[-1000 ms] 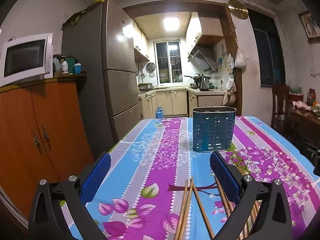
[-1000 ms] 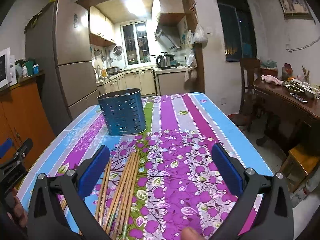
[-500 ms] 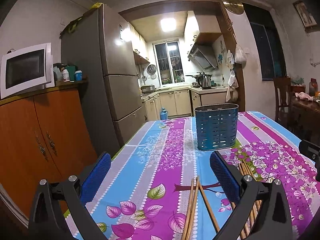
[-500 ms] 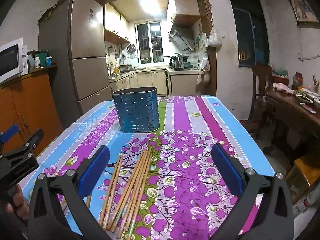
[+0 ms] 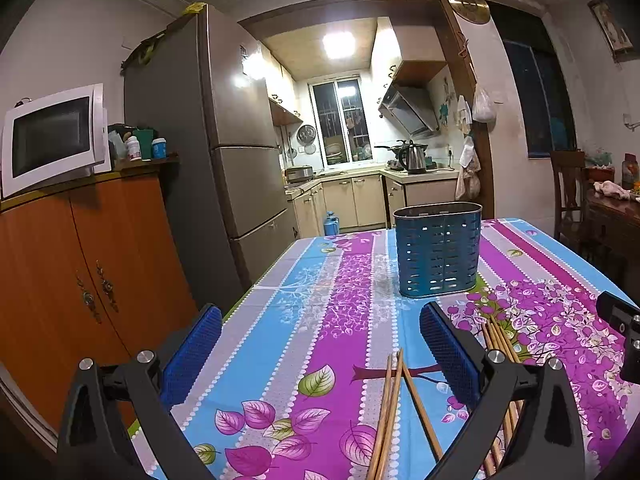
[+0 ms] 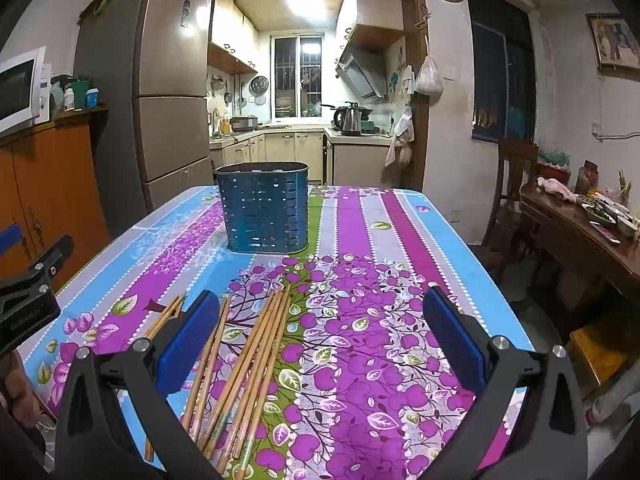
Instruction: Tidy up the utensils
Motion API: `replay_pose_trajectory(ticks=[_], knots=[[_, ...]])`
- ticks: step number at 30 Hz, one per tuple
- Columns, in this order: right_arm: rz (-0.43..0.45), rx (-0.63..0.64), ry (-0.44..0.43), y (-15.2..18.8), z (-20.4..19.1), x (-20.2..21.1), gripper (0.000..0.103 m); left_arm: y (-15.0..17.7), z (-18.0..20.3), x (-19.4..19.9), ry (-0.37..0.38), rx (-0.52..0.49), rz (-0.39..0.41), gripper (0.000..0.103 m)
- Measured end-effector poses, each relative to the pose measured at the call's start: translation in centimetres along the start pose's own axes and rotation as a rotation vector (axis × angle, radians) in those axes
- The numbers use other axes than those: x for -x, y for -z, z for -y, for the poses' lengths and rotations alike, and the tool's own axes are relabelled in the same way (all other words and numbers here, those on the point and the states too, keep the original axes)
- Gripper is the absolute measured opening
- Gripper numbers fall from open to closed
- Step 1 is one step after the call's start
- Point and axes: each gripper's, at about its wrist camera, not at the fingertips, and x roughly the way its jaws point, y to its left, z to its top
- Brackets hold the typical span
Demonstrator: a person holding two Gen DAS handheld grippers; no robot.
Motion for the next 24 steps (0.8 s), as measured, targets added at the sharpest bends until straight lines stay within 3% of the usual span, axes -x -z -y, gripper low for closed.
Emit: replay_pose_trajectory(ticks=[17, 24], knots=[[-0.008, 0.016, 0.003, -0.1, -0.3, -0.3, 0.098, 0.1, -0.1, -0.2, 0.012, -0.002, -0.006, 0.099], [0.022, 0.101, 0.075, -0.6, 2.0, 1.3, 0.098, 0.4, -6.8, -2.5, 0.262, 0.132, -0.162, 0.099]])
